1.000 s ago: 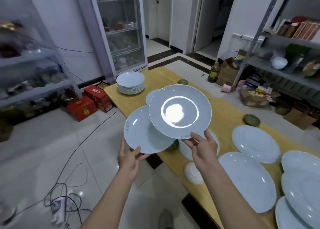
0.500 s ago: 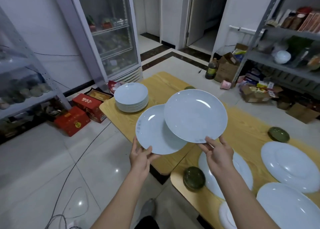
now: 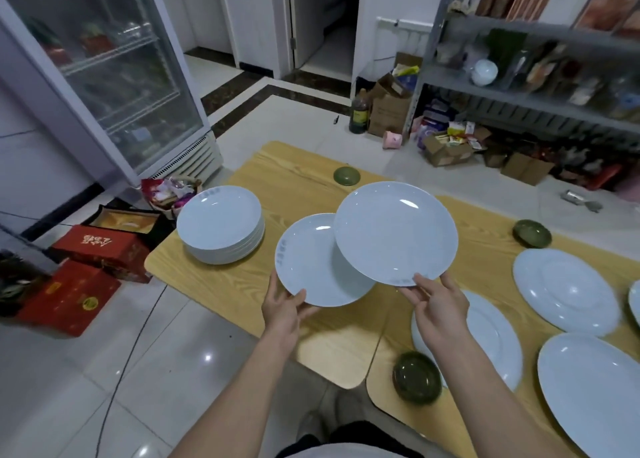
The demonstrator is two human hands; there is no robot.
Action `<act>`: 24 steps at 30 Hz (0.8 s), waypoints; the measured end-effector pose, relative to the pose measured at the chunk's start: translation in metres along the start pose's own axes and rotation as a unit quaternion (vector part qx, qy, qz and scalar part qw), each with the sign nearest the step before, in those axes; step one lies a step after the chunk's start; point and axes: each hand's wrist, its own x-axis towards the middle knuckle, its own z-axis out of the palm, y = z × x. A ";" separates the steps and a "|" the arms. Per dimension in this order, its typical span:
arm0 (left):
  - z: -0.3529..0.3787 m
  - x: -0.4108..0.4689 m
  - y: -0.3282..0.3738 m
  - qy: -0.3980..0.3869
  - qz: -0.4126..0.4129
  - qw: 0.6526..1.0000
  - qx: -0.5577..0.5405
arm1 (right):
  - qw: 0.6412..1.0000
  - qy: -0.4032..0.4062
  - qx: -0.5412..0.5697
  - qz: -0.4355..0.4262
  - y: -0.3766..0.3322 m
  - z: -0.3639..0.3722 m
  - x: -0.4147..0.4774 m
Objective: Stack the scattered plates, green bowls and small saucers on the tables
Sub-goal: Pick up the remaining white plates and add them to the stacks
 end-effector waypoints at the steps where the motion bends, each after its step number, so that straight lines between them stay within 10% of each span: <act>1: 0.000 0.006 0.000 0.004 -0.006 1.000 0.003 | 1.000 0.004 0.000 -0.002 0.000 0.000 0.003; 24: 0.009 0.065 -0.011 0.045 0.026 0.986 0.162 | 0.992 0.024 -0.092 0.083 0.046 0.012 0.053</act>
